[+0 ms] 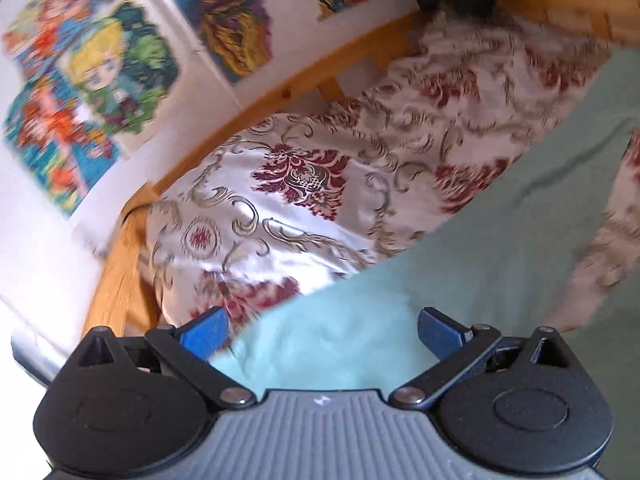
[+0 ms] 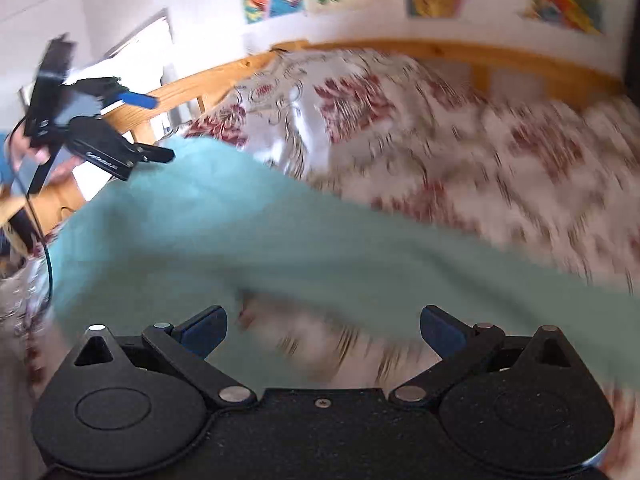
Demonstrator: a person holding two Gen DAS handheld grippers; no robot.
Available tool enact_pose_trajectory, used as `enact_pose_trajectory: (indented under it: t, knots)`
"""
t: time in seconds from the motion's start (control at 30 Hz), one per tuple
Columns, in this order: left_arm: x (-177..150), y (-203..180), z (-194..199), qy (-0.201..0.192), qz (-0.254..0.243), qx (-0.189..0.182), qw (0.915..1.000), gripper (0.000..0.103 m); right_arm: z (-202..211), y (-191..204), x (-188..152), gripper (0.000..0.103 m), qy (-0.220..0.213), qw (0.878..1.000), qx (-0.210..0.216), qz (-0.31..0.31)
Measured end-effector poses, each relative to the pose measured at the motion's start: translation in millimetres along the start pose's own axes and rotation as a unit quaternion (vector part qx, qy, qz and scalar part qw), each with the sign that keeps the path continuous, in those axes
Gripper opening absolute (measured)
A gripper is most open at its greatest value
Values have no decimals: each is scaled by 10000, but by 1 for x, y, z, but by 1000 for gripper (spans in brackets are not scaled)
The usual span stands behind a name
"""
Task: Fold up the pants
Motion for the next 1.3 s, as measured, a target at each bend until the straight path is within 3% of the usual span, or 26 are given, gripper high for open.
enact_pose_trajectory:
  t: [0.2,0.27,0.5,0.63,0.77,0.9,0.97,1.03,1.1,1.17,1.3]
  knots:
    - [0,26,-97,734,-701,-679,9925,103,-90,-43,60,102,529,9958,377,644]
    - [-1,28,-115,905,-738,-836,9896,103,-113,-55,71,102,639,9939,218,873]
    - [13,25,-136,887,-755,-1316,9844,103,-149,-103,74,98,1018,9935,-57,509]
    - [17,19,-145,995,-1143,-1475,9774,92,-157,-118,75,89,1103,9931,-1,399]
    - [14,35,-153,1368,-1019,-1579,9726,85,-174,-117,83,82,1326,9894,198,566]
    - [1,46,-160,1856,-992,-1825,9604,87,-193,-120,81,60,1740,9819,83,740]
    - [-6,46,-163,1924,-1094,-1772,9590,86,-195,-123,79,47,1782,9815,63,692]
    - [-8,46,-164,1881,-1052,-1826,9593,82,-192,-127,79,10,1731,9832,53,575]
    - [-6,48,-162,1893,-991,-1923,9578,70,-188,-127,81,3,1689,9842,76,531]
    - [-4,48,-156,1891,-1002,-2048,9551,49,-182,-122,81,0,1684,9834,154,653]
    - [1,47,-149,1905,-1118,-2058,9533,36,-174,-114,78,0,1620,9832,129,835]
Point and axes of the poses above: each gripper's, at about its wrist camera, not at the fingertips, and z roughly against the way its jaws point, y to its left, x to its top, the point moved 2 cm from there along -z, roughly the way its jaws point, and after that the axes turned 6 degrees about x, right-handed, at the moved point
